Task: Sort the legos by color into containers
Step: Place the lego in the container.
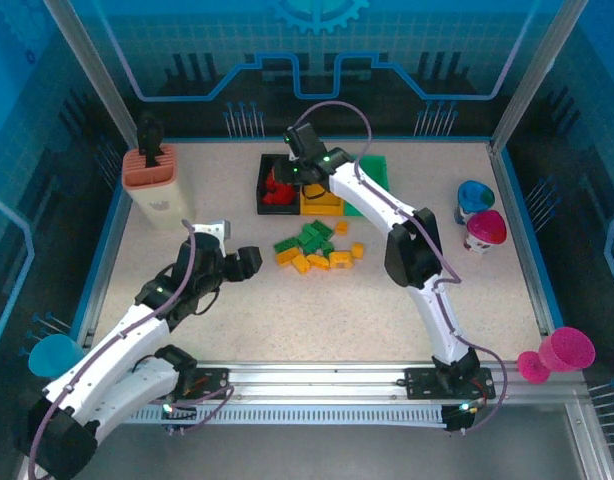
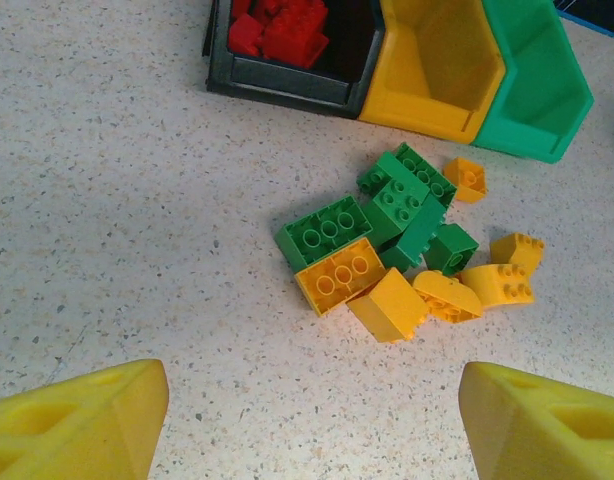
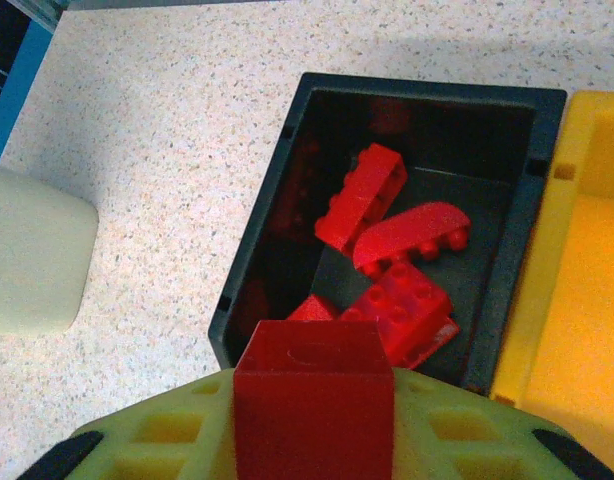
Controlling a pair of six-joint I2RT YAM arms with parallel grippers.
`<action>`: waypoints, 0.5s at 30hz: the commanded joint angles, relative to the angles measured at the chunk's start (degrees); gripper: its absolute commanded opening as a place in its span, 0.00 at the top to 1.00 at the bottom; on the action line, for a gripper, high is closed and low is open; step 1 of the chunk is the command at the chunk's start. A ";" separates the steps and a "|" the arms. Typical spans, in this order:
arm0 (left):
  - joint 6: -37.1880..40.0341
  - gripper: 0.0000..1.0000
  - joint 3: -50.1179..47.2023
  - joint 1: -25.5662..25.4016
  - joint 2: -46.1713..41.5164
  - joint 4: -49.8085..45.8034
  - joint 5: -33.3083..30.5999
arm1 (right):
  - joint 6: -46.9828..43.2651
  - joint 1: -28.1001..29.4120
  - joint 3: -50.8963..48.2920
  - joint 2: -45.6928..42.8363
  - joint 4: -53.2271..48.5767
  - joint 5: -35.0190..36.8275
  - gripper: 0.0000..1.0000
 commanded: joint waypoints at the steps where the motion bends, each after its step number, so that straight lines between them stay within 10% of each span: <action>1: -0.97 0.22 -0.82 -0.34 -1.47 -0.11 0.92 | -0.33 0.43 3.97 3.31 -1.82 -0.10 0.65; 10: -1.28 0.22 -0.65 -0.34 -1.35 -0.16 1.66 | 2.69 -0.72 11.69 8.73 -1.37 1.03 0.65; 15: -1.36 0.22 -0.03 -0.43 0.66 -0.42 2.66 | 3.49 -0.99 11.73 7.86 -0.28 1.43 0.46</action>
